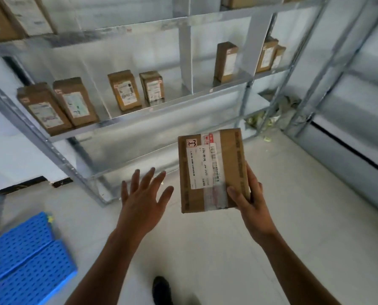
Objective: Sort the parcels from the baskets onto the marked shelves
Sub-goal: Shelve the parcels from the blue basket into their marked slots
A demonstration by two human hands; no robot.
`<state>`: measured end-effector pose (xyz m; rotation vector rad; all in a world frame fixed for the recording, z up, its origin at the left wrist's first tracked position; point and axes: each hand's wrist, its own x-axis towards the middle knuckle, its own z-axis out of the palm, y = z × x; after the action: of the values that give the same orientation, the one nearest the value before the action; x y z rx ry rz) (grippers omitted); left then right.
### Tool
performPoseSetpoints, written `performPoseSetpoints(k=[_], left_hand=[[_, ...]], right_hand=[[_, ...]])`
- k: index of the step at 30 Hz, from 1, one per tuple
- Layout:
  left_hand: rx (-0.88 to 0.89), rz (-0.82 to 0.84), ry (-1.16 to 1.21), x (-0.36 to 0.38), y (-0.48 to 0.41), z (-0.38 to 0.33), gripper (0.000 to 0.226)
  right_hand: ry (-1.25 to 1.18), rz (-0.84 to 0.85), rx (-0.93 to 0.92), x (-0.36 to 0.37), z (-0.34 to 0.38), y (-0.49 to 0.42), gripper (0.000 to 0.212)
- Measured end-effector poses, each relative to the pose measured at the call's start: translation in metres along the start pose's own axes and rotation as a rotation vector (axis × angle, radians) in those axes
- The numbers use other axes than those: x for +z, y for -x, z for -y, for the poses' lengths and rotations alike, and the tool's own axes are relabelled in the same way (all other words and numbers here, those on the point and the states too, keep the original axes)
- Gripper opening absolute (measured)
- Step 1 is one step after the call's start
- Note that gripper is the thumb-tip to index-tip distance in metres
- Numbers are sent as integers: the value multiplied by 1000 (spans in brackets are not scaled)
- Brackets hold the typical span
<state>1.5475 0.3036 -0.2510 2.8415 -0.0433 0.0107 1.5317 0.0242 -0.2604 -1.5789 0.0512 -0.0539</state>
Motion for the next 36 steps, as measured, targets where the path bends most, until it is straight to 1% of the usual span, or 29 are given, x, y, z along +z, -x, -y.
performPoseSetpoints(k=[4,8,11,13,17,21,24,27,29,31,34,36], left_hand=[[61,-55,18,-1,-84,-25,77],[102,-134,92,-12,-169,-50,83],[117,-138,159,-31,-230,-65,79],[132,-150,176,-44,-268,-75,75],[171,-202,248,-70,-336,-96,87],[227,-236,406,-78,-386,-128,79],[277,-229,635,-66,-419,-154,74],[307,-254,804,-51,-451,-177,72],[349,-253,972,-45,-474,-197,73],[348,-275,1104,-44,-498,-215,72],[322,-395,1059,-51,-533,-241,76],[309,-457,1052,-61,-554,-256,82]], right_hand=[[-4,-22,-51,-20,10,-64,84],[0,-59,-105,-30,26,-145,85],[0,-86,-130,-33,46,-204,85],[30,-97,-156,-35,61,-240,85],[120,-114,-235,-42,86,-306,81],[173,-136,-286,-52,104,-361,80],[157,-107,-303,-62,111,-407,82],[88,-33,-319,-73,111,-458,85],[54,17,-348,-83,112,-491,83],[37,57,-397,-94,115,-523,81],[25,103,-471,-111,130,-570,78],[31,132,-523,-121,143,-602,80]])
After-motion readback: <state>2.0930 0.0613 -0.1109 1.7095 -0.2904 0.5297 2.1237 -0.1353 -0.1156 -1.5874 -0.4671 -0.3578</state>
